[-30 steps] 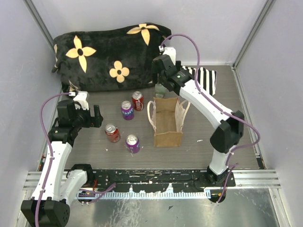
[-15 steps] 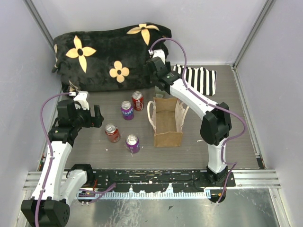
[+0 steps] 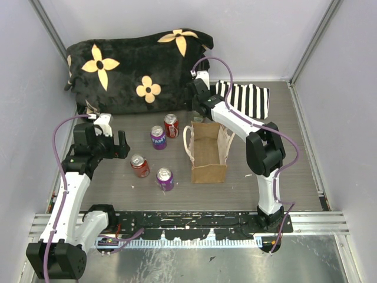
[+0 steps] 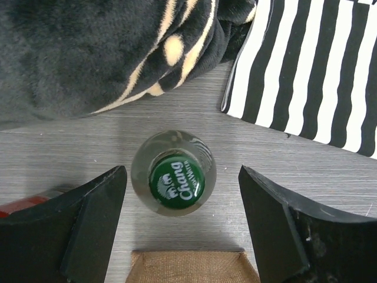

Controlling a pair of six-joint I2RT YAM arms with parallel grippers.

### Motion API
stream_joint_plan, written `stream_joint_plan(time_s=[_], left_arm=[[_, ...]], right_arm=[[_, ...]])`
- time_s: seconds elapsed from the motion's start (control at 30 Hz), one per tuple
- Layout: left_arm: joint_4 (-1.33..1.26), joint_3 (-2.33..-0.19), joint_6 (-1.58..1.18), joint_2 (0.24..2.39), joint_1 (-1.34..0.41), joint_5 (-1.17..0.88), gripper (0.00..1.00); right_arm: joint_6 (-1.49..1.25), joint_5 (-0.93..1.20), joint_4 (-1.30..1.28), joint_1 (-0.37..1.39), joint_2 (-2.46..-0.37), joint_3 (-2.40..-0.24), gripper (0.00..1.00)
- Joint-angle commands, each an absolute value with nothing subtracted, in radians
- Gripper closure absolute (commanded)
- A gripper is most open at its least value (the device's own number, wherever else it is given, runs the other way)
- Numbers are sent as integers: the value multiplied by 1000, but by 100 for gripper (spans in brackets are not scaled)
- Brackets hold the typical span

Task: Place the beverage into the canvas bag

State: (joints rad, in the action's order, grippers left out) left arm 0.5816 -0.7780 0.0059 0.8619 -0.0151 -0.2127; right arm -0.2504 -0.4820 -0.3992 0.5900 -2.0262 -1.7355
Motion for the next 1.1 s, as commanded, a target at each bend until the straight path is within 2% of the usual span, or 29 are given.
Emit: stream_joint_plan(time_s=[0.0,0.3,0.4,0.57,0.7,0.87,0.9,1.03,1.07], left_arm=[[544,-750,3,872,-11,-230,2],[540,-756,6,891,-11,-230,2],[540,-758,6,899,-11,-230,2],[538,-759,5,904,-11,-230,2],[537,-759,0,909,-11,-231,2],[535,-759,0,911,-11,-235,2],[535,-759,-1,913,-11,-237,2],[534,-761,-6,916,-11,-241,2],[534,-761,-6,916,-11,-242,2]], right_arm=[[-283,-496,-281,582,-2021,-1717,18],[-303,-480,-203,574,-2050,-1666,29],[-308,-465,-196,574,-2058,-1656,44],[-311,-472,-163,573,-2043,-1617,83],[-300,-489,-154,574,-2022,-1601,99],[-283,-497,-131,574,-1992,-1586,99],[-279,-498,-130,574,-1992,-1590,96],[-272,-497,-133,574,-2004,-1595,52],[-275,-497,-133,574,-2006,-1595,45]])
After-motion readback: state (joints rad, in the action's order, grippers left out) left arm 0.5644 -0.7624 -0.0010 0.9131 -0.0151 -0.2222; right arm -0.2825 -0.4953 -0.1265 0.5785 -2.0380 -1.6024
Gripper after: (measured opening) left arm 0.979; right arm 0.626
